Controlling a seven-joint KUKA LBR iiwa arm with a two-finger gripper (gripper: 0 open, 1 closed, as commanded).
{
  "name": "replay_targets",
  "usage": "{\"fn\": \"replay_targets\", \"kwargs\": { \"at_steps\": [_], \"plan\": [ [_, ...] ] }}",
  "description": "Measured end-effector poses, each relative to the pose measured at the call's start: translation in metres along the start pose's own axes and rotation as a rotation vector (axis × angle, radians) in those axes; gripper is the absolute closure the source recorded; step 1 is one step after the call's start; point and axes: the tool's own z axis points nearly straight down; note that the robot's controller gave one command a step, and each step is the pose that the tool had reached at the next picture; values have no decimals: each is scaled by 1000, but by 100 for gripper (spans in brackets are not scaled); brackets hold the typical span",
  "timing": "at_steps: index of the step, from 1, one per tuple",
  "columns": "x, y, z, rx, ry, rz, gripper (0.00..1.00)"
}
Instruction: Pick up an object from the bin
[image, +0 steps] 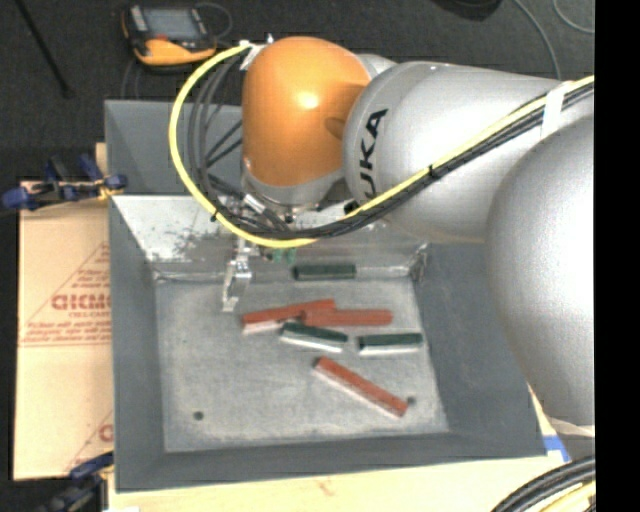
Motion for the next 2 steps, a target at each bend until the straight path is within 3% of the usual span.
{"fn": "replay_targets", "kwargs": {
  "at_steps": [1, 2],
  "plan": [
    [4, -32, 36, -2, -8, -64, 0],
    [30, -82, 77, 1, -2, -48, 0]
  ]
}}
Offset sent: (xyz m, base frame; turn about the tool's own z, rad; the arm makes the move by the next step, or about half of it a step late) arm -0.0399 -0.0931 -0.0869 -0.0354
